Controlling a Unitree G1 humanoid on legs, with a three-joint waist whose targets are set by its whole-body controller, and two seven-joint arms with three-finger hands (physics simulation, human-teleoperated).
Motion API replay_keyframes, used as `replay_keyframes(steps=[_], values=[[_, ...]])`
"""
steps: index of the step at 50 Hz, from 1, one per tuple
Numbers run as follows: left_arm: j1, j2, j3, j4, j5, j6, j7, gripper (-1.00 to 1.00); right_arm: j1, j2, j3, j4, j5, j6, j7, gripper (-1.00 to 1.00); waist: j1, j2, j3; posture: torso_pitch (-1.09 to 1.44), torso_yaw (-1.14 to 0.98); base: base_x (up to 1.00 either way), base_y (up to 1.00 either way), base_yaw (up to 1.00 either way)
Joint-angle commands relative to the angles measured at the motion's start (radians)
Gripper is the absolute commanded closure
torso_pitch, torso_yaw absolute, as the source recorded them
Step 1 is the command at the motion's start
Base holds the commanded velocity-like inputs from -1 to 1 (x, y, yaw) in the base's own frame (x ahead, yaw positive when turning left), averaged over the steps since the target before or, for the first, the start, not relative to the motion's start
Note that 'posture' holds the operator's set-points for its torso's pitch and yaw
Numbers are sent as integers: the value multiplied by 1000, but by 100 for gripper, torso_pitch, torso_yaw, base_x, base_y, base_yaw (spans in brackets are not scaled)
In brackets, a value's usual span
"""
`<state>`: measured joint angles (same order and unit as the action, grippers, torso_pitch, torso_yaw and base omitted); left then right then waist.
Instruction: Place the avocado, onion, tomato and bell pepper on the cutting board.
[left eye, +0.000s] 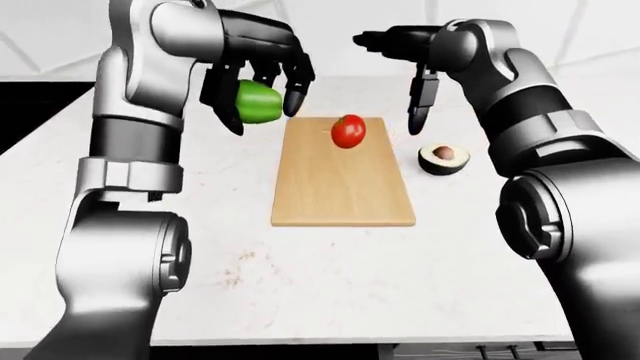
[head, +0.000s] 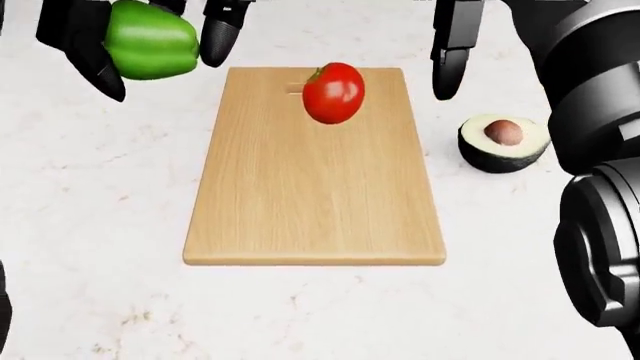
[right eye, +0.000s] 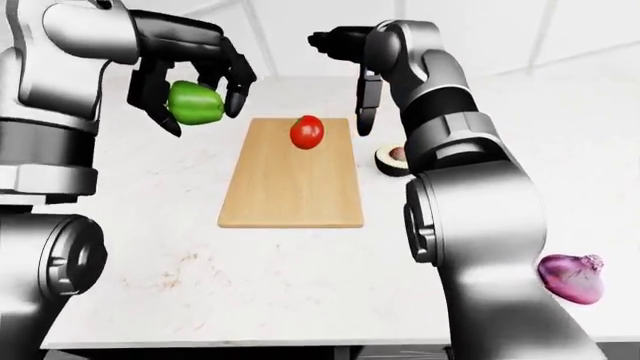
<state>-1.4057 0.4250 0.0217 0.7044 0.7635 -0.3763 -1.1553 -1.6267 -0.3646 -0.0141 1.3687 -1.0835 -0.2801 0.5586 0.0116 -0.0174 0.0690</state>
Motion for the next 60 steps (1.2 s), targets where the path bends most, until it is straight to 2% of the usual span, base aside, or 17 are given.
replay_keyframes(steps=[1,11,16,38,60], values=[[-72,-1,11,16,20,-11,85,100,-40,-14,-7,-36,11,-5,-13,-100,-1,2,-37,0,0,0,0,0],[-215,-27,-14,279,132,35,323,100,-65,-28,-7,-36,11,8,-2,-100,-4,-2,-39,0,0,0,0,0],[-248,-45,-22,378,154,31,389,100,-76,-31,-9,-36,13,9,6,-100,-6,-2,-38,0,0,0,0,0],[-249,-112,-42,526,202,63,541,100,-135,-51,-10,-38,7,14,41,-100,-10,-3,-41,0,0,0,0,0],[-260,-187,-19,604,182,182,676,100,-170,-73,-13,-39,0,13,52,-100,-11,-6,-43,0,0,0,0,0]])
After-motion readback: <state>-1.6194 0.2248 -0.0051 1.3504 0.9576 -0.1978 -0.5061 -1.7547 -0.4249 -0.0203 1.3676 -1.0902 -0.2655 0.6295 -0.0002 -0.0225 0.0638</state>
